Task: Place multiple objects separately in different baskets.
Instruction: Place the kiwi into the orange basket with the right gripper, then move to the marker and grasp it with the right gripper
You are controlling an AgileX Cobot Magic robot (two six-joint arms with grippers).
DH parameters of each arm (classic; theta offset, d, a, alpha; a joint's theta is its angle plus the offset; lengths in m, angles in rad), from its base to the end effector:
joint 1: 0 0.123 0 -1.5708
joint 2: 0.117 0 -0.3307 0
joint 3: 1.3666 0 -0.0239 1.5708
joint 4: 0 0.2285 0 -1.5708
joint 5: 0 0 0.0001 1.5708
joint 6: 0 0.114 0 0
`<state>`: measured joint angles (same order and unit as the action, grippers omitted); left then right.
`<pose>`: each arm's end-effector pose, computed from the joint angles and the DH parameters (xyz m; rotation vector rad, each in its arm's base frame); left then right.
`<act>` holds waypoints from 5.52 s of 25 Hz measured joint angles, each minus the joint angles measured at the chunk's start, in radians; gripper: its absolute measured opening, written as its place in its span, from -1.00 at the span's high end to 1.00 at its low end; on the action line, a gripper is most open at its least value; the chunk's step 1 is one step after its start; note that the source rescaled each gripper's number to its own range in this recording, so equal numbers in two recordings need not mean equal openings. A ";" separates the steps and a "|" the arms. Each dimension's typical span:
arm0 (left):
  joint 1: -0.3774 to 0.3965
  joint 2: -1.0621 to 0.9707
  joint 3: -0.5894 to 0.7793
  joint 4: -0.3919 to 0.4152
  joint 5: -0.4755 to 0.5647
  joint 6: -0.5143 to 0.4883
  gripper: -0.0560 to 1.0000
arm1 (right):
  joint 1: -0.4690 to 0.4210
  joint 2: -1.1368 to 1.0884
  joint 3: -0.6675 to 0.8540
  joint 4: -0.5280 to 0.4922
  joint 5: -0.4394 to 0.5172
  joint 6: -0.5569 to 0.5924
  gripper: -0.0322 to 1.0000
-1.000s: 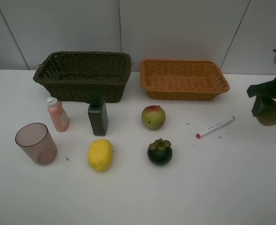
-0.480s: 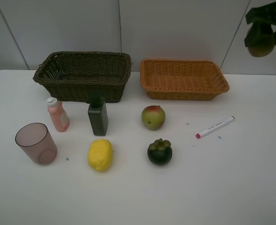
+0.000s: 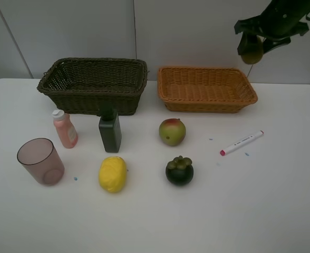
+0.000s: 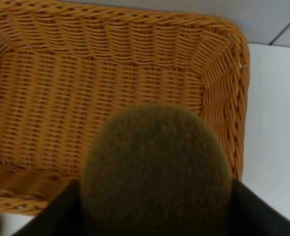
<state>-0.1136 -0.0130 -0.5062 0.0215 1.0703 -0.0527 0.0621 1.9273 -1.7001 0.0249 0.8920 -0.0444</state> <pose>-0.0523 0.0081 0.2561 0.0606 2.0345 -0.0789 0.4378 0.0294 0.3112 -0.1252 2.5998 0.0372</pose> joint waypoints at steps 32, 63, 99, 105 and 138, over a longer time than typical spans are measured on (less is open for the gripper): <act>0.000 0.000 0.000 0.000 0.000 0.000 -1.00 | 0.000 0.261 -0.048 0.017 -0.028 -0.003 -0.05; 0.000 0.000 0.000 0.000 0.000 0.000 -1.00 | 0.000 0.261 -0.048 0.019 -0.032 -0.056 -0.98; 0.000 0.000 0.000 0.000 0.000 0.000 -1.00 | 0.113 0.114 0.168 -0.116 0.314 0.880 -1.00; 0.000 0.000 0.000 0.000 0.000 0.000 -1.00 | 0.092 0.111 0.316 -0.045 0.114 0.891 -1.00; 0.000 0.000 0.000 0.000 0.000 0.000 -1.00 | 0.000 0.108 0.436 -0.041 -0.001 1.025 -1.00</act>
<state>-0.1136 -0.0130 -0.5062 0.0215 1.0703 -0.0527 0.0623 2.0352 -1.2645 -0.0160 0.8914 0.9804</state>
